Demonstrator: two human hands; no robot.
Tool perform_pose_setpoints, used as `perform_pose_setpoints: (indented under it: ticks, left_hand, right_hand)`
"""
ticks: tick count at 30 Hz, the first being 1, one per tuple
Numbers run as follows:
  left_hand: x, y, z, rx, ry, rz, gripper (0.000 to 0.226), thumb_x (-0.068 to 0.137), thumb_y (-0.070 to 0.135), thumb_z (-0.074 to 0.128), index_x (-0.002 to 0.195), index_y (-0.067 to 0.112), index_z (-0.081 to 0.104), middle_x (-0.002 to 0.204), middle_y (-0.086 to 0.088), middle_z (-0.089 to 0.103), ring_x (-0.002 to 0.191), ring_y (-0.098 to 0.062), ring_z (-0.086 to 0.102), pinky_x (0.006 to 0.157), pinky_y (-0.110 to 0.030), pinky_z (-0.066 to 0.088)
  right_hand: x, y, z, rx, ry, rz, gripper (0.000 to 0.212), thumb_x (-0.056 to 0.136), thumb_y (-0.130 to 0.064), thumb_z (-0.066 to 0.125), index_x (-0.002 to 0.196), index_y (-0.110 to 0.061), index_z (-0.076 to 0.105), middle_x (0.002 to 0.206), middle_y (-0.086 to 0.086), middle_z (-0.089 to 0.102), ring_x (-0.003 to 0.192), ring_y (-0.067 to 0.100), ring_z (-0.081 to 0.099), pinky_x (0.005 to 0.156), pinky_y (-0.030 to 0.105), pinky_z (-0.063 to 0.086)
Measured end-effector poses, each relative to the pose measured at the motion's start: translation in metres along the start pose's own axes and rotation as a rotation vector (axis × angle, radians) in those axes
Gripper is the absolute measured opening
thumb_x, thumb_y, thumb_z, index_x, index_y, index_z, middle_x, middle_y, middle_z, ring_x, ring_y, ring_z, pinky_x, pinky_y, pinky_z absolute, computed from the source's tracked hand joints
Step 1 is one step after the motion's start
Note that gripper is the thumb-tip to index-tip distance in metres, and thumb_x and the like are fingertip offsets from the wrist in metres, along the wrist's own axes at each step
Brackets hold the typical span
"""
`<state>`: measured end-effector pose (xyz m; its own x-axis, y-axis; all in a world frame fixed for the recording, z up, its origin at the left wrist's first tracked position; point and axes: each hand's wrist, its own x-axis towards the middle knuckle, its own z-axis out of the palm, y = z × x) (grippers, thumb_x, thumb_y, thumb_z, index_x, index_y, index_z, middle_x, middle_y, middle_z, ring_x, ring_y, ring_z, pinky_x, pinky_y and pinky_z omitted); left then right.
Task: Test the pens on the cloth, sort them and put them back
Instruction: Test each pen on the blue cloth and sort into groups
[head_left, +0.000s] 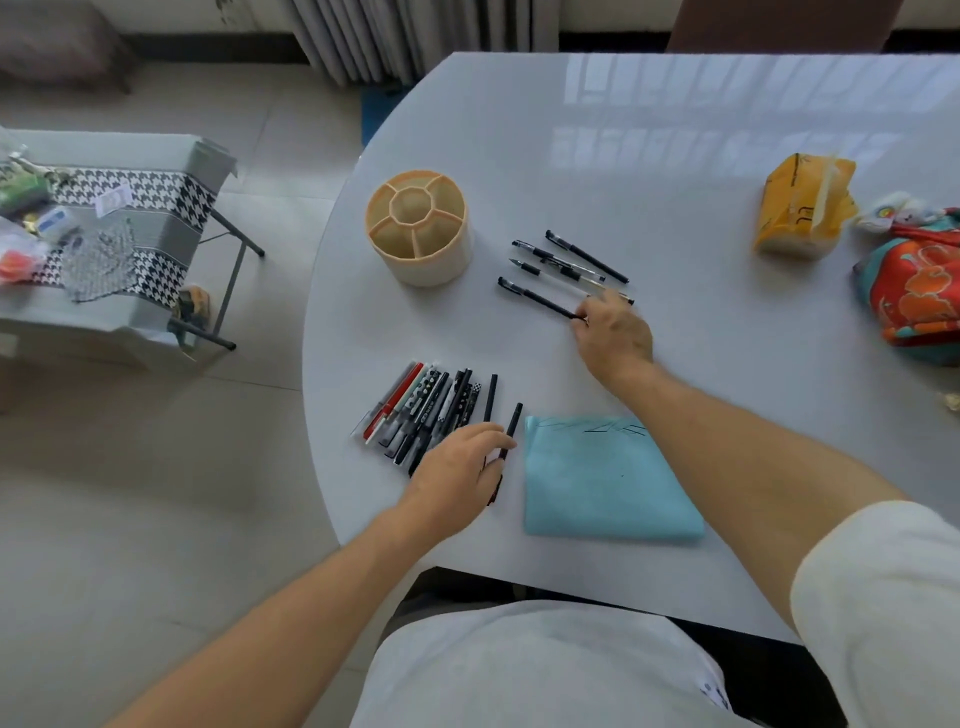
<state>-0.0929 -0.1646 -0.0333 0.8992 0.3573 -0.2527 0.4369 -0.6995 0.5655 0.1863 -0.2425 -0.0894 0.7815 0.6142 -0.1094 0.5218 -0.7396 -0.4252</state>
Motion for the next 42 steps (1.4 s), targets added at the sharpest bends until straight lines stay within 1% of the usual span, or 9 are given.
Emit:
perform_pose_setpoints:
  ticks: [6,10,15,17,23,31,35,39,42]
  left_hand:
    - [0.023,0.0,-0.015,-0.154,0.142,-0.025,0.041,0.101,0.03,0.053,0.141,0.037,0.047,0.135,0.016,0.055,0.121,0.0,0.051,0.1,-0.027,0.048]
    - [0.04,0.013,-0.02,-0.222,0.017,-0.091,0.057,0.1,0.041,0.052,0.147,0.055,0.023,0.137,0.016,0.047,0.106,-0.002,0.056,0.089,-0.027,0.048]
    - [0.041,0.039,-0.011,-0.185,-0.292,0.006,0.02,0.103,0.033,0.049,0.117,0.028,0.062,0.092,0.009,0.069,0.073,-0.008,0.065,0.076,-0.04,0.056]
    - [0.034,0.051,-0.004,-0.155,-0.345,0.05,0.017,0.103,0.03,0.051,0.105,0.022,0.065,0.085,0.007,0.07,0.069,-0.012,0.062,0.073,-0.042,0.055]
    - [0.019,0.071,0.018,-0.052,-0.46,0.169,0.021,0.1,0.032,0.049,0.092,0.019,0.064,0.078,0.007,0.07,0.069,-0.008,0.06,0.067,-0.034,0.051]
    - [0.029,0.086,0.028,0.136,-0.26,0.248,0.032,0.101,0.044,0.043,0.083,0.02,0.055,0.066,0.004,0.058,0.06,-0.019,0.051,0.055,-0.037,0.039]
    - [0.028,0.052,0.026,0.21,-0.166,0.092,0.031,0.103,0.041,0.045,0.079,0.021,0.051,0.071,0.0,0.062,0.065,-0.024,0.054,0.06,-0.038,0.045]
    - [0.023,0.02,0.026,0.177,-0.168,0.125,0.034,0.102,0.041,0.046,0.079,0.019,0.055,0.075,0.004,0.059,0.068,-0.016,0.053,0.063,-0.036,0.045]
    - [0.026,0.022,0.04,0.152,-0.147,0.253,0.03,0.102,0.04,0.045,0.088,0.019,0.061,0.099,0.009,0.063,0.095,-0.01,0.054,0.08,-0.028,0.047]
  right_hand:
    - [-0.068,-0.002,-0.031,0.73,0.045,0.222,0.006,0.087,-0.011,0.071,0.088,-0.017,0.071,0.077,0.004,0.074,0.068,0.021,0.072,0.07,0.035,0.06]
    - [-0.133,0.001,-0.058,1.087,-0.009,0.297,0.01,0.078,-0.005,0.074,0.081,-0.014,0.072,0.073,0.019,0.072,0.059,0.025,0.068,0.06,0.031,0.058]
    - [-0.183,0.013,-0.073,1.294,0.04,0.379,0.013,0.075,-0.004,0.068,0.074,-0.017,0.071,0.067,0.016,0.066,0.056,0.022,0.059,0.055,0.026,0.051]
    - [-0.196,0.016,-0.071,1.38,0.042,0.446,0.015,0.081,-0.001,0.065,0.078,-0.014,0.072,0.068,0.014,0.064,0.058,0.022,0.058,0.055,0.025,0.05]
    - [-0.219,0.001,-0.059,1.234,-0.232,0.386,0.019,0.087,-0.022,0.064,0.079,-0.007,0.072,0.069,0.013,0.068,0.06,0.022,0.059,0.058,0.03,0.052]
    - [-0.212,0.009,-0.06,1.248,0.049,0.533,0.022,0.08,-0.02,0.065,0.07,-0.001,0.068,0.059,0.014,0.063,0.049,0.02,0.051,0.046,0.026,0.044]
    - [-0.195,0.062,-0.076,1.226,0.278,0.74,0.021,0.082,-0.014,0.064,0.063,-0.011,0.07,0.055,0.007,0.06,0.049,0.017,0.048,0.042,0.026,0.039]
    - [-0.185,0.084,-0.072,1.135,0.163,0.64,0.017,0.095,-0.011,0.064,0.079,-0.009,0.071,0.063,0.005,0.069,0.056,0.015,0.061,0.053,0.028,0.054]
    - [-0.179,0.058,-0.051,1.033,0.069,0.524,0.015,0.095,-0.009,0.065,0.084,-0.013,0.073,0.071,0.004,0.075,0.062,0.018,0.07,0.066,0.034,0.061]
